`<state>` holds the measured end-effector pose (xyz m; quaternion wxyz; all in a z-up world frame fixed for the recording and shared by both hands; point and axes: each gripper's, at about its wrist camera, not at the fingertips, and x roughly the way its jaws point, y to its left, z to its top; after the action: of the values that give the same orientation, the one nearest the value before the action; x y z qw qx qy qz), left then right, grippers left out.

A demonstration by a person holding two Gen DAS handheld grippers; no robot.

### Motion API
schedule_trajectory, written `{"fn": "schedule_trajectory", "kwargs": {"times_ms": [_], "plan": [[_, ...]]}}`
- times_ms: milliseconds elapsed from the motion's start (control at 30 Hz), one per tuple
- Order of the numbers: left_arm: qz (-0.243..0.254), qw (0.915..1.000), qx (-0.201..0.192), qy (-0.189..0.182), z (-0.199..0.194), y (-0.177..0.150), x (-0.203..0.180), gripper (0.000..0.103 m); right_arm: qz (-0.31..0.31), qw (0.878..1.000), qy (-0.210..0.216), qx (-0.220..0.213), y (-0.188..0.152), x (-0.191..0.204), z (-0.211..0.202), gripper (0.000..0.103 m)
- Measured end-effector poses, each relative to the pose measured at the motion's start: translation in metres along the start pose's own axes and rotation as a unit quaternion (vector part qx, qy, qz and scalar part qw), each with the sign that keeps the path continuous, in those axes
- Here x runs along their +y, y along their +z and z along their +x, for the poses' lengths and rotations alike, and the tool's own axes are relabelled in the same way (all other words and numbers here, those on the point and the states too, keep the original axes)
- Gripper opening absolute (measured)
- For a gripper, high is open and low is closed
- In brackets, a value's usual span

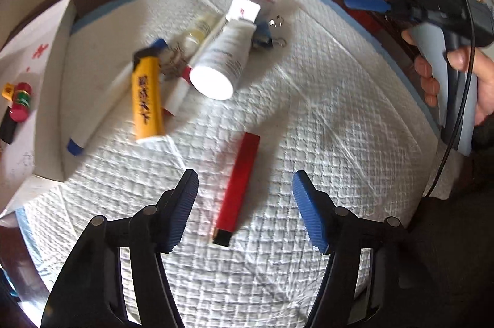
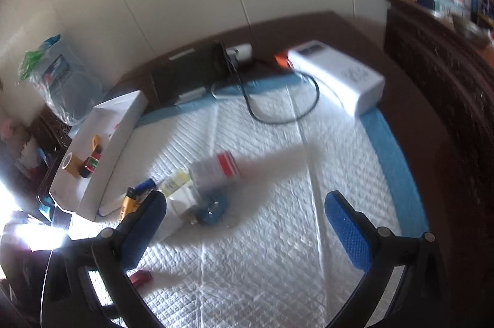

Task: Organize rigid objects
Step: 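Grasp the red tube with the left gripper while the right tool moves to the medicine box, then grasp the white-and-red medicine box with the right gripper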

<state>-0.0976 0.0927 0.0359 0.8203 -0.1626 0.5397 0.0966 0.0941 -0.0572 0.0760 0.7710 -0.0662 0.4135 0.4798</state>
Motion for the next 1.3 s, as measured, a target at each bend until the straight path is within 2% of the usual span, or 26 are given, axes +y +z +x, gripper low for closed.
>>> {"fn": "schedule_trajectory", "kwargs": {"times_ms": [33, 100, 200, 500, 567, 633, 667, 700, 833, 1000, 1100, 1200, 1300], "plan": [[0.002, 1.0000, 0.003, 0.001, 0.003, 0.000, -0.002, 0.063, -0.005, 1.000, 0.008, 0.006, 0.002, 0.001, 0.006, 0.103], [0.005, 1.0000, 0.008, -0.001, 0.005, 0.000, -0.006, 0.055, -0.026, 1.000, 0.012, 0.011, 0.006, 0.007, 0.013, 0.103], [0.011, 0.9998, 0.004, 0.018, 0.008, 0.002, -0.012, 0.049, -0.056, 0.998, 0.016, 0.020, 0.012, 0.017, 0.029, 0.103], [-0.030, 0.9989, -0.005, 0.036, 0.002, -0.005, -0.005, 0.020, -0.091, 0.994, 0.028, 0.055, 0.012, 0.026, 0.072, 0.103], [-0.032, 0.9987, -0.005, 0.040, 0.001, -0.007, -0.006, 0.017, -0.088, 0.993, 0.038, 0.067, 0.010, 0.023, 0.077, 0.094], [-0.033, 0.9984, -0.005, 0.045, -0.005, -0.013, -0.006, 0.013, -0.082, 0.992, 0.060, 0.077, 0.010, 0.021, 0.081, 0.069], [-0.036, 0.9983, -0.006, 0.046, -0.005, -0.014, -0.006, 0.012, -0.083, 0.992, 0.068, 0.073, 0.011, 0.021, 0.078, 0.061], [-0.045, 0.9981, -0.008, 0.041, -0.006, -0.016, -0.005, 0.011, -0.090, 0.992, 0.059, 0.071, 0.011, 0.022, 0.076, 0.050], [-0.065, 0.9969, -0.017, 0.040, -0.017, -0.028, -0.001, 0.011, -0.080, 0.993, 0.061, 0.061, 0.013, 0.020, 0.066, 0.049], [-0.091, 0.9927, -0.061, 0.050, -0.049, -0.029, 0.014, 0.011, -0.078, 0.994, 0.076, 0.018, 0.020, 0.021, 0.030, 0.049], [-0.106, 0.9872, -0.098, 0.067, -0.079, -0.030, 0.021, 0.011, -0.075, 0.993, 0.090, -0.006, 0.025, 0.024, 0.007, 0.049], [-0.126, 0.9774, -0.144, 0.090, -0.122, -0.027, 0.038, 0.011, -0.067, 0.991, 0.106, -0.034, 0.031, 0.030, -0.018, 0.049], [-0.134, 0.9621, -0.199, 0.130, -0.177, -0.015, 0.058, 0.012, -0.065, 0.986, 0.129, -0.086, 0.048, 0.040, -0.061, 0.049]]}}
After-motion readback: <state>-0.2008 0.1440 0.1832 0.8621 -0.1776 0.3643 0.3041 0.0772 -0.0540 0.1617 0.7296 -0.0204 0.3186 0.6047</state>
